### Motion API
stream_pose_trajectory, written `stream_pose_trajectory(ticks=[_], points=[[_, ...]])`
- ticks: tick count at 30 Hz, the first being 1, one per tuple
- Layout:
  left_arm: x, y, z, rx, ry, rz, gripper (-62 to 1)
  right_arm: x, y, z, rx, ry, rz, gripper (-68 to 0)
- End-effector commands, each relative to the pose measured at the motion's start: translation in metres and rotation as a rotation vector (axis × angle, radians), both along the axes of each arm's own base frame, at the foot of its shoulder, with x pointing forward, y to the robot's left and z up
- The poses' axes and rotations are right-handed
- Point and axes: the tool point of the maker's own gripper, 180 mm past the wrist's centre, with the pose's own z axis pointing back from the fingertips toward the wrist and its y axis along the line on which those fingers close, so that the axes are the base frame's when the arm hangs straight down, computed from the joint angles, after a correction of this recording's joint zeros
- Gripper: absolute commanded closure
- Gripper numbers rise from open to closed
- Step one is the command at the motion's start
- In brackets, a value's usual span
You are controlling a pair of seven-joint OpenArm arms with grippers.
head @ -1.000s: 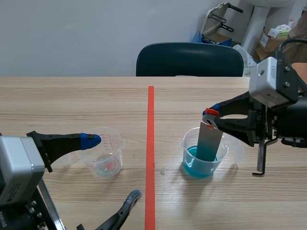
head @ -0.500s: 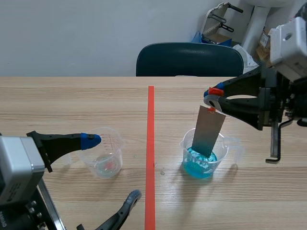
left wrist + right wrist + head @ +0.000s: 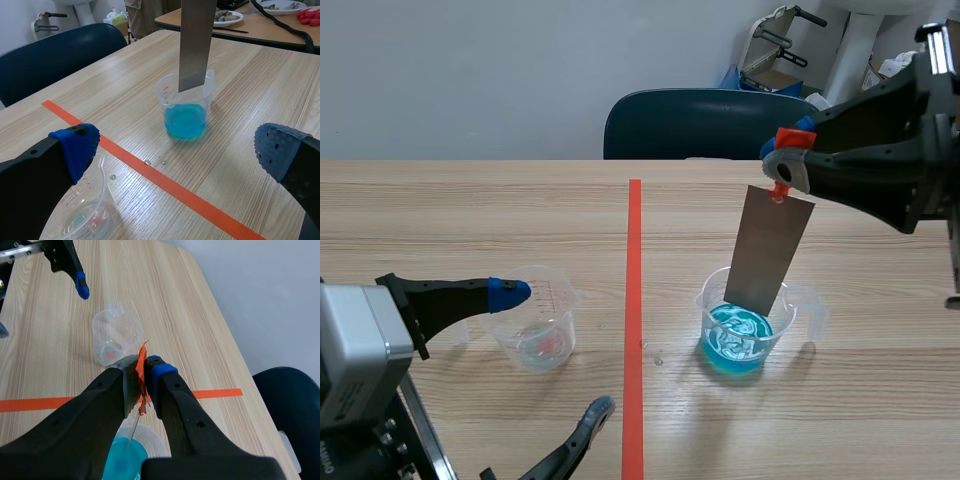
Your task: Do the redox reaction experiment
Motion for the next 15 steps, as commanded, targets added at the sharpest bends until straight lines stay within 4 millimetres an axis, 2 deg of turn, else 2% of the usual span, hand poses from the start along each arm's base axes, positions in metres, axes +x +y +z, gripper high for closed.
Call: stream_pose_trajectory(ticks=[1,15], points=[[0.001,-0.002,0.008,-0.029,-0.016,0.0,-62.3,0.001,-0.001,0.017,0.022,-0.033,0.011,-0.6],[0.001,-0.002,0.008,-0.029,-0.016,0.0,-62.3,-0.009,0.001,0.049,0.037,-0.046,0.059,-0.6]])
